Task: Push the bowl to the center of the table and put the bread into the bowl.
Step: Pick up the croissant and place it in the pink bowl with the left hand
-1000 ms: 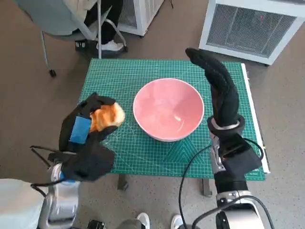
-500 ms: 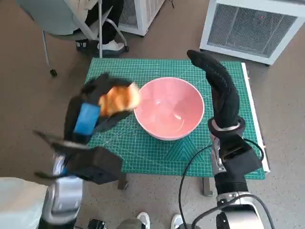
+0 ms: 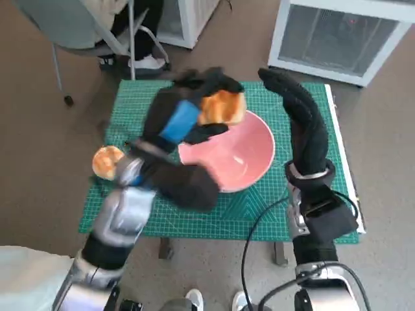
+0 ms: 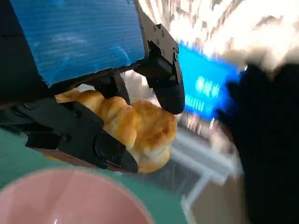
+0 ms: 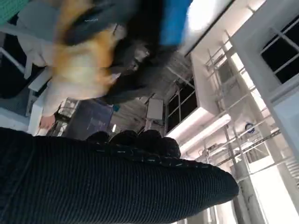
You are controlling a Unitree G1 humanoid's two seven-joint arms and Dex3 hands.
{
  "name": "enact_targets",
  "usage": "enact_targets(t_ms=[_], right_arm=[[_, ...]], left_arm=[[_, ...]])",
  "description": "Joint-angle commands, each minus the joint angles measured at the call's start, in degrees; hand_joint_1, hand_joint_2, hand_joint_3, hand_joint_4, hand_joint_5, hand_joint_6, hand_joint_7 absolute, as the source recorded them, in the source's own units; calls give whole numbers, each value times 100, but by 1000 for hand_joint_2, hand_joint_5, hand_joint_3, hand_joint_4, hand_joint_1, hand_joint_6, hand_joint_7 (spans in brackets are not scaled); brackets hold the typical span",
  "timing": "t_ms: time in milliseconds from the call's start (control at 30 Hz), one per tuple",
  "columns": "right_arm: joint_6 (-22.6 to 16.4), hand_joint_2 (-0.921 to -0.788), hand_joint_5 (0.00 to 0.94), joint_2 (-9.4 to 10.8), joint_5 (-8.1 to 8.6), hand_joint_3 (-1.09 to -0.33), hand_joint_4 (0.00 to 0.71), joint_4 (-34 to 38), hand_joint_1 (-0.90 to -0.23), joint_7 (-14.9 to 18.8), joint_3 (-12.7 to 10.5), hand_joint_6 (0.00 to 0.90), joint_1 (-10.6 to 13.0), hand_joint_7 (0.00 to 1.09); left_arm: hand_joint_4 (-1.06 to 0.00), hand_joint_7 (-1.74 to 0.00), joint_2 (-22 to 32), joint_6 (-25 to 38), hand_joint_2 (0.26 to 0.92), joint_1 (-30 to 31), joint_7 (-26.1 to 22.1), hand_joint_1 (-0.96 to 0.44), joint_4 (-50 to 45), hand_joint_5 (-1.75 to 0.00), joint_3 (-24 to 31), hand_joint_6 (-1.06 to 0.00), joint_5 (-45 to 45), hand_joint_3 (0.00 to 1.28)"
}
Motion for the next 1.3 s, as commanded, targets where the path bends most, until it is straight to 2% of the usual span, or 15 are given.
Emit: enact_targets(t_ms=[33, 133, 267, 300, 333, 367, 400, 433, 500, 533, 633, 800, 967, 1133, 1300], right_arm=[[-12, -921, 16, -7, 14, -852, 299, 37, -529, -59, -42, -1, 168, 724], [-26, -921, 18, -11, -17, -854, 302, 28, -527, -86, -53, -1, 184, 724], [-44, -921, 19, -36, -43, -859, 305, 1, -525, -125, -68, -1, 212, 725], [-51, -921, 20, -44, -46, -860, 306, 0, -524, -132, -74, -1, 219, 726], [-55, -921, 20, -49, -51, -861, 306, -4, -524, -140, -77, -1, 224, 726], [-60, -921, 20, -60, -44, -861, 307, 0, -524, -141, -85, -1, 227, 726], [-64, -921, 21, -69, -39, -861, 307, 3, -524, -144, -91, -1, 229, 726], [-63, -921, 21, -79, -25, -861, 307, 9, -524, -142, -98, -1, 227, 726], [-57, -921, 21, -90, 3, -859, 308, 14, -526, -135, -108, -1, 223, 726], [-53, -921, 21, -93, 16, -857, 308, 15, -529, -131, -112, -1, 221, 727], [-44, -921, 21, -90, 38, -853, 309, 27, -534, -127, -127, -1, 213, 727], [-24, -921, 21, -60, 57, -848, 308, 45, -539, -126, -136, -1, 186, 726], [-9, -921, 20, -15, 117, -842, 307, 12, -547, -80, -112, -1, 182, 726], [-21, -921, 19, 20, 170, -841, 305, -40, -549, -29, -65, -1, 203, 726], [-10, -921, 18, 36, 215, -838, 304, -159, -551, -2, -4, -1, 251, 727]], left_arm=[[-706, -1230, -160, -155, 920, -404, -67, -1, 889, -1094, -98, -619, -71, 60], [-700, -1234, -243, -232, 920, -518, -98, -1, 1298, -1098, -112, -618, -146, 64], [-668, -1259, -257, -355, 921, -605, -414, -1, 1729, -1145, -179, -580, -266, 94], [-642, -1278, -227, -366, 920, -621, -581, -1, 1787, -1180, -212, -551, -294, 119], [-549, -1349, -204, -376, 921, -633, -699, -2, 1826, -1266, -234, -490, -313, 187], [-514, -1376, -158, -348, 921, -665, -906, -2, 1871, -1299, -286, -466, -322, 212], [-394, -1172, -127, -329, 893, -688, -1051, -87, 1904, -1031, -321, -365, -328, 210], [-372, -1067, -86, -301, 891, -709, -1206, -118, 1915, -897, -365, -345, -319, 194], [-319, -769, -24, -277, 907, -734, -1417, -213, 1909, -448, -425, -283, -287, 116], [-284, -678, 1, -274, 911, -742, -1492, -253, 1902, -307, -447, -246, -270, 93], [-206, -548, 109, -248, 914, -745, -1725, -331, 1788, -116, -511, -173, -199, 60], [-106, -459, 210, -236, 918, -668, -1787, -400, 1578, -19, -521, -92, -126, 38], [-57, -399, 376, -289, 920, -509, -1791, -416, 1253, -3, -423, -77, -179, 29], [-34, -311, 696, -510, 921, -287, -1988, -416, 828, -2, -167, -108, -498, 24], [-26, -202, 1200, -729, 921, 70, -2491, -396, 258, -1, 395, -169, -1186, 19]])
